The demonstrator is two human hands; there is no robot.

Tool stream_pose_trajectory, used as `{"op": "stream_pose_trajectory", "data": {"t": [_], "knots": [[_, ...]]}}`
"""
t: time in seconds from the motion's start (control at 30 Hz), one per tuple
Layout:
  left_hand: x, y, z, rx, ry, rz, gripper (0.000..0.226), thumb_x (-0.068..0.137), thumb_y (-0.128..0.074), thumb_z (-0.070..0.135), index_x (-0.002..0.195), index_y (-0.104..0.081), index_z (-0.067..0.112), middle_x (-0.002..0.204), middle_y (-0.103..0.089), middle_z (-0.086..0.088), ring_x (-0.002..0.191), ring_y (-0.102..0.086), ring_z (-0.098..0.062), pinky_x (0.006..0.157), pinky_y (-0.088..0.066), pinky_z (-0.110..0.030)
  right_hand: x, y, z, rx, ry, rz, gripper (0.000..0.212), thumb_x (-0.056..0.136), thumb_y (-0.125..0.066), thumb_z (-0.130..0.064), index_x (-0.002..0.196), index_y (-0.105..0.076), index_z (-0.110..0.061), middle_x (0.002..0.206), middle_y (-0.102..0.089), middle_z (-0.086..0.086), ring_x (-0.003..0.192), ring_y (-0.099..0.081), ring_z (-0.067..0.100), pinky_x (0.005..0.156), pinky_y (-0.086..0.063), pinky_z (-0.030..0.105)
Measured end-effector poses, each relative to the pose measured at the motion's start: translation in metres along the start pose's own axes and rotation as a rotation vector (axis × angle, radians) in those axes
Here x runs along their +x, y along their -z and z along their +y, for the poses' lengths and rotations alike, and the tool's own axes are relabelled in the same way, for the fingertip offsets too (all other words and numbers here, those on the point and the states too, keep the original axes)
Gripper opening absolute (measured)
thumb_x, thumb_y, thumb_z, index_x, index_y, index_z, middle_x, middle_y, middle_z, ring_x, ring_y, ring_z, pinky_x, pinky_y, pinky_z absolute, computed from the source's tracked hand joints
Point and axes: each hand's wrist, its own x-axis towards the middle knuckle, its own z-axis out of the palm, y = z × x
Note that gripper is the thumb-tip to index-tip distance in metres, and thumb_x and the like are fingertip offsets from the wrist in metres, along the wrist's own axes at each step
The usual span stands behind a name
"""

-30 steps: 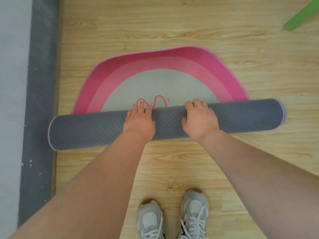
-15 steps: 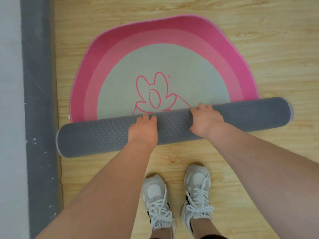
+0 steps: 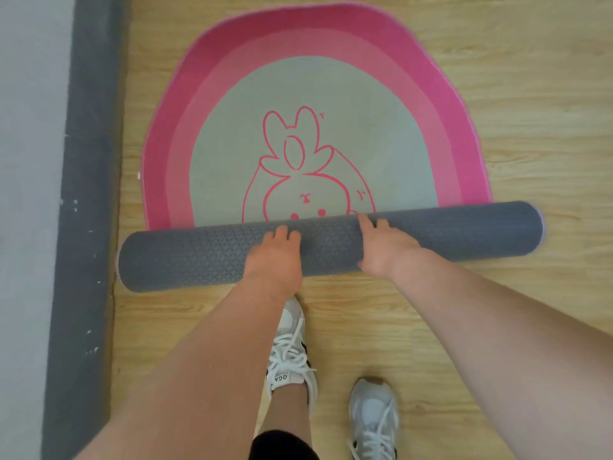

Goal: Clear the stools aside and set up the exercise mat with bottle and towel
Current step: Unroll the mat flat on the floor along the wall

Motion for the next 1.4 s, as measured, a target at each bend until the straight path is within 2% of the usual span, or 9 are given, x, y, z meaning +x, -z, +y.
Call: {"op": "stream_pose_trajectory", "data": {"t": [0.1, 0.2, 0.27, 0.5, 0.77, 1.0, 1.13, 1.27, 1.4], "knots": [[-0.011, -0.019, 0.006, 0.057, -0.024, -0.012, 0.065, 0.089, -0.044, 0.013, 0.150, -0.020, 0.014, 0.156, -0.019, -0.009, 0.142, -0.021, -0.029, 0.113, -0.027, -0.042, -0.015, -0.021, 0.012, -0.044, 0.028, 0.026, 0.083, 0.089, -0.058, -0.021, 0.154, -0.007, -0.012, 0.150, -0.028, 0.010, 0.132, -0.042, 0.031, 0.103, -0.042, 0.044], [-0.033, -0.039, 0.014, 0.085, -0.016, -0.036, 0.064, 0.089, -0.045, 0.015, 0.149, -0.021, 0.014, 0.151, -0.028, -0.009, 0.137, -0.032, -0.028, 0.109, -0.033, -0.041, -0.037, -0.044, 0.023, -0.153, 0.075, 0.082, 0.054, 0.089, -0.055, -0.019, 0.140, -0.037, -0.010, 0.137, -0.041, 0.010, 0.129, -0.040, 0.028, 0.100, -0.042, 0.041], [-0.045, -0.055, 0.017, 0.101, -0.006, -0.028, 0.065, 0.090, -0.046, 0.016, 0.149, -0.021, 0.014, 0.152, -0.027, -0.009, 0.136, -0.032, -0.028, 0.108, -0.033, -0.042, -0.044, -0.061, 0.027, -0.196, 0.114, 0.188, 0.049, 0.086, -0.058, -0.019, 0.133, -0.043, -0.013, 0.133, -0.040, 0.010, 0.127, -0.039, 0.028, 0.099, -0.040, 0.040], [-0.060, -0.110, 0.025, 0.178, -0.033, -0.028, 0.082, 0.091, -0.054, 0.026, 0.153, -0.001, 0.015, 0.158, -0.011, -0.010, 0.144, -0.016, -0.034, 0.115, -0.023, -0.047, -0.042, -0.110, 0.031, -0.181, 0.112, 0.049, 0.094, 0.079, -0.072, -0.034, 0.152, -0.015, -0.020, 0.151, -0.027, 0.009, 0.141, -0.024, 0.029, 0.114, -0.025, 0.053], [-0.065, -0.153, 0.020, 0.247, 0.006, 0.096, 0.118, 0.079, -0.071, 0.029, 0.148, 0.025, 0.017, 0.160, 0.014, -0.010, 0.147, 0.008, -0.033, 0.112, -0.008, -0.065, -0.030, -0.166, 0.023, -0.339, 0.040, 0.265, 0.123, 0.071, -0.078, -0.039, 0.153, 0.009, -0.011, 0.159, -0.005, 0.020, 0.147, -0.003, 0.040, 0.114, -0.006, 0.065], [-0.057, -0.196, 0.021, 0.317, 0.036, 0.420, 0.092, 0.088, -0.051, 0.019, 0.149, 0.018, 0.013, 0.158, -0.006, -0.015, 0.145, -0.007, -0.036, 0.111, -0.010, -0.066, -0.020, -0.191, 0.040, -0.407, 0.161, 0.524, 0.109, 0.072, -0.069, -0.050, 0.152, -0.006, -0.014, 0.145, -0.029, 0.020, 0.138, -0.023, 0.034, 0.115, -0.011, 0.060], [-0.049, -0.208, 0.015, 0.339, 0.008, 0.514, 0.102, 0.081, -0.063, 0.031, 0.148, 0.011, 0.010, 0.152, -0.021, -0.018, 0.141, -0.020, -0.038, 0.113, -0.011, -0.060, -0.011, -0.198, 0.048, -0.421, 0.203, 0.610, 0.106, 0.066, -0.068, -0.056, 0.150, -0.017, -0.015, 0.137, -0.039, 0.018, 0.130, -0.032, 0.033, 0.112, -0.017, 0.057], [-0.035, -0.200, 0.010, 0.392, -0.021, 0.587, 0.095, 0.077, -0.069, 0.031, 0.152, -0.014, 0.009, 0.146, -0.037, -0.018, 0.135, -0.034, -0.038, 0.111, -0.021, -0.058, 0.001, -0.196, 0.049, -0.394, 0.192, 0.702, 0.102, 0.061, -0.074, -0.049, 0.146, -0.032, -0.013, 0.128, -0.047, 0.019, 0.124, -0.040, 0.035, 0.110, -0.022, 0.057], [0.003, -0.166, 0.006, 0.426, -0.022, 0.630, 0.088, 0.085, -0.060, 0.027, 0.153, -0.006, 0.011, 0.151, -0.029, -0.015, 0.139, -0.026, -0.037, 0.114, -0.014, -0.056, 0.025, -0.165, 0.042, -0.345, 0.142, 0.799, 0.094, 0.062, -0.075, -0.042, 0.143, -0.036, -0.014, 0.124, -0.050, 0.017, 0.118, -0.044, 0.034, 0.108, -0.025, 0.055]]}}
